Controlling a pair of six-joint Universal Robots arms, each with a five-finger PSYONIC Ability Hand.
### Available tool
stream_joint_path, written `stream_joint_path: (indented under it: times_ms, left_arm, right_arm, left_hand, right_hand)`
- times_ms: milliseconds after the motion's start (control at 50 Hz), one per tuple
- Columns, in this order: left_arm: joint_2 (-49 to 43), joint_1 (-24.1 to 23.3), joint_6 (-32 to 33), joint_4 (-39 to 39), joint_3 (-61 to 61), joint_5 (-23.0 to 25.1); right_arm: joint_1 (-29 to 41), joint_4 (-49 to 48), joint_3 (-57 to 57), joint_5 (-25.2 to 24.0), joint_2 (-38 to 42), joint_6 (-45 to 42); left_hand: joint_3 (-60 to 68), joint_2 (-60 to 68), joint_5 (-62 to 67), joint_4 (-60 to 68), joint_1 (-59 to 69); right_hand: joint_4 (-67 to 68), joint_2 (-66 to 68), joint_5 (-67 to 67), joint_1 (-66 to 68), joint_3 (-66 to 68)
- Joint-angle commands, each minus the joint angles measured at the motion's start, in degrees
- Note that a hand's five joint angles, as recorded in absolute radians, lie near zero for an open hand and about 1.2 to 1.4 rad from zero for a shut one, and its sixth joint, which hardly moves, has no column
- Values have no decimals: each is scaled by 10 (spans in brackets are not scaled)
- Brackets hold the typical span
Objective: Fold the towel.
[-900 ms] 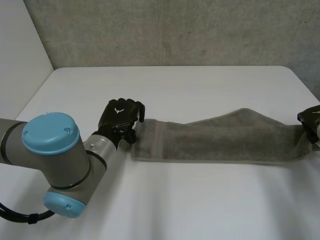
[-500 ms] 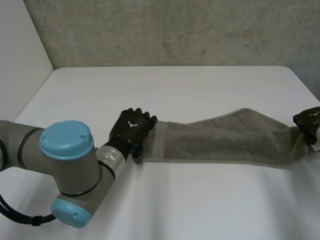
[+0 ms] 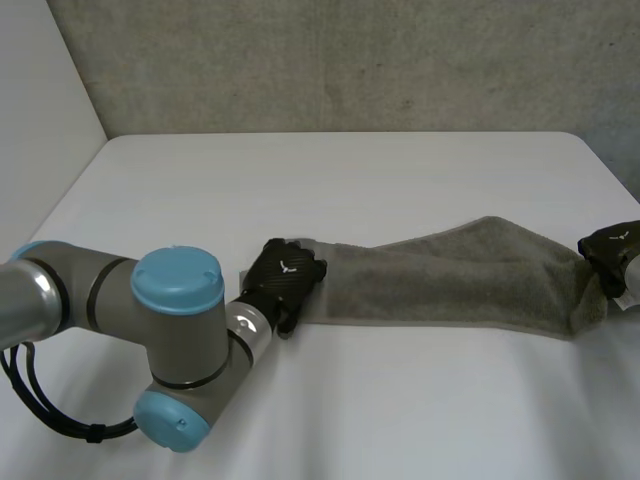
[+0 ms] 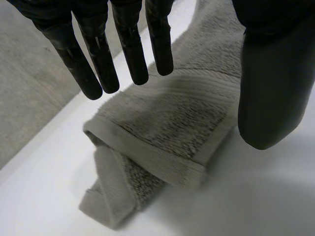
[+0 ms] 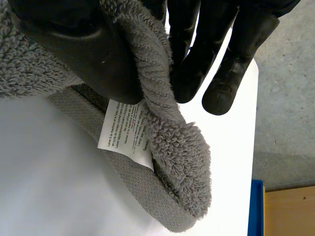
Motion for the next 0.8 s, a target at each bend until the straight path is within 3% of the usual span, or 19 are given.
stream_joint_path:
  times_ms: [20,580,800]
  left_arm:
    - [-9,-3,0,-34,15,-2]
    - [-50,-3,0,-37,75,-4]
    - [-69,0,0,-38,111,-4]
  right_arm:
    - [0,0,0,0,2,-2]
    - [2,-4,7,1,4,-5]
    - [3,-4,8,1,5,-6]
  left_hand:
    - [-47,-47,-150,-44,-47]
    - [-30,-30,-133,-27,-30]
    - [37,37,-66,40,37]
  right_hand:
    - [29,56,38,49,31]
    - [29,56,38,49,31]
    - [29,56,38,49,31]
